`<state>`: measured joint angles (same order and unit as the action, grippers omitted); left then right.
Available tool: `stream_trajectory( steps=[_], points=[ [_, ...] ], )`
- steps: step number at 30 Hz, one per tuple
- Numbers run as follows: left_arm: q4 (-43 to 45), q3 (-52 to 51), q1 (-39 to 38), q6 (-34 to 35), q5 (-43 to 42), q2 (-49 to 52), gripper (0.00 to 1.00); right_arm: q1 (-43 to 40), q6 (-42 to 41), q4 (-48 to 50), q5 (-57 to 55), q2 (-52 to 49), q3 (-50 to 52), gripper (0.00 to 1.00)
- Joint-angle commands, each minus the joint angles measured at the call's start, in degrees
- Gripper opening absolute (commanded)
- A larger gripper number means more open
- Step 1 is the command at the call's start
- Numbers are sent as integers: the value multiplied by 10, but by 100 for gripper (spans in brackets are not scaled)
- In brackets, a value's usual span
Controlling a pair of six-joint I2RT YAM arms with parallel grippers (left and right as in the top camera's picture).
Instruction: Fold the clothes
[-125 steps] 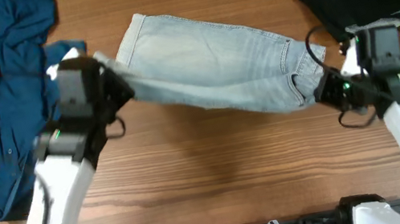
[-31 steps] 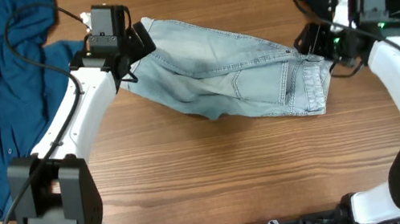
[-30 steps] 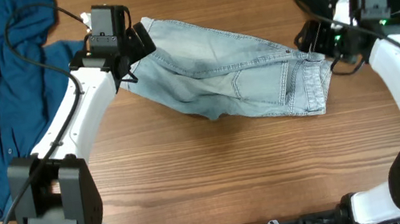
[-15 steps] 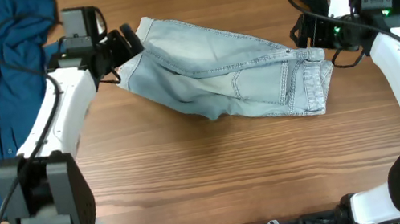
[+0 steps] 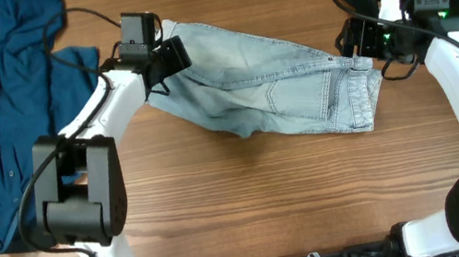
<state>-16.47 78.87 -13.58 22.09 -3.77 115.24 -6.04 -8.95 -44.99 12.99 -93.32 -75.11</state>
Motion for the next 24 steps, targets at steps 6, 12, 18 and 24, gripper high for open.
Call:
stream_trajectory(
  steps=[6, 12, 18, 24],
  points=[
    [16, 7, -23, -7, 35, 37, 67, 1, -7, 4, -14, 9, -10, 95],
    [25, 8, -23, 11, 44, 40, 23, 1, -6, 6, -14, 9, -10, 95],
    [20, 24, -24, 31, 43, 31, 4, 1, -6, 6, -14, 9, -10, 95],
    [27, 72, -24, 36, 44, 17, 4, 1, -6, 8, -14, 9, -10, 94]
  ],
)
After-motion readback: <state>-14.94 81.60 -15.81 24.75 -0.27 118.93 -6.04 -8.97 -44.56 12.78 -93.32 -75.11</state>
